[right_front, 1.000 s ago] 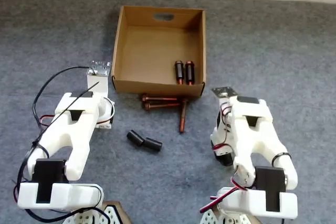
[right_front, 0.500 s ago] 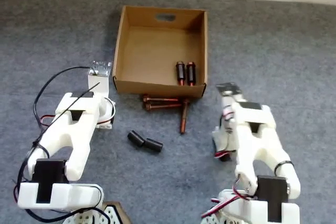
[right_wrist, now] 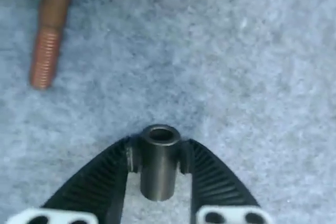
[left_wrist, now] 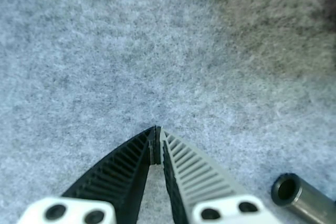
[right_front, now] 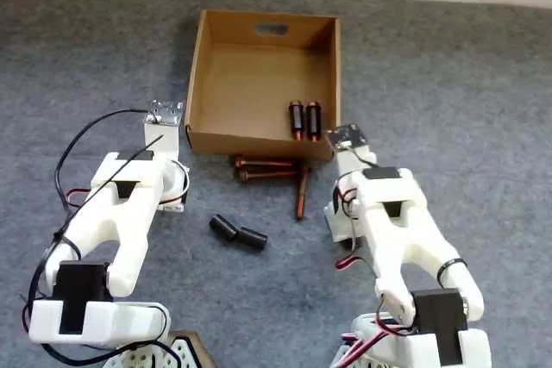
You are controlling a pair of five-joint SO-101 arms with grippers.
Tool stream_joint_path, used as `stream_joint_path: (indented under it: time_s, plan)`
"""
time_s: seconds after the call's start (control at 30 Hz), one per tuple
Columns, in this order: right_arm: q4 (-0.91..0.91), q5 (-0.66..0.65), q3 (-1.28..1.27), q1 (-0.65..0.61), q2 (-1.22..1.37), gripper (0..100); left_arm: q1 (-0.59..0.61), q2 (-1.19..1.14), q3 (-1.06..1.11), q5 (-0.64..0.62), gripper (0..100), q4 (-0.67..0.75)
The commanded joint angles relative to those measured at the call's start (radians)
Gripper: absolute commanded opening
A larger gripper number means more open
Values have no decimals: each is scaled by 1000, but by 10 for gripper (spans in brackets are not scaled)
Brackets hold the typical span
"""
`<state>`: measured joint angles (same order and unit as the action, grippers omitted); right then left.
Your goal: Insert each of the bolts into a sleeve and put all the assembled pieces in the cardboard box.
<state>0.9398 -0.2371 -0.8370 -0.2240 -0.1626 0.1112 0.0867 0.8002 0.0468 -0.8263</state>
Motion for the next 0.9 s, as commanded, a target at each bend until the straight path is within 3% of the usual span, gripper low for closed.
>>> stream_joint_path:
  time_s: [0.0,0.47,0.53,0.63,0.87]
  plan:
    - [5,11,16,-4,-4,172,-10,-1,-2,3,31,11]
    - [2,-100,-61,-1,5,173,-10,-1,-2,3,31,9]
    - [4,-100,-61,-2,-2,142,-10,-1,-2,3,31,9]
    - [5,-95,-50,-1,-4,0,-10,-1,-2,3,31,9]
    - [122,-37,12,2,-177,5,-12,-1,-2,3,31,9]
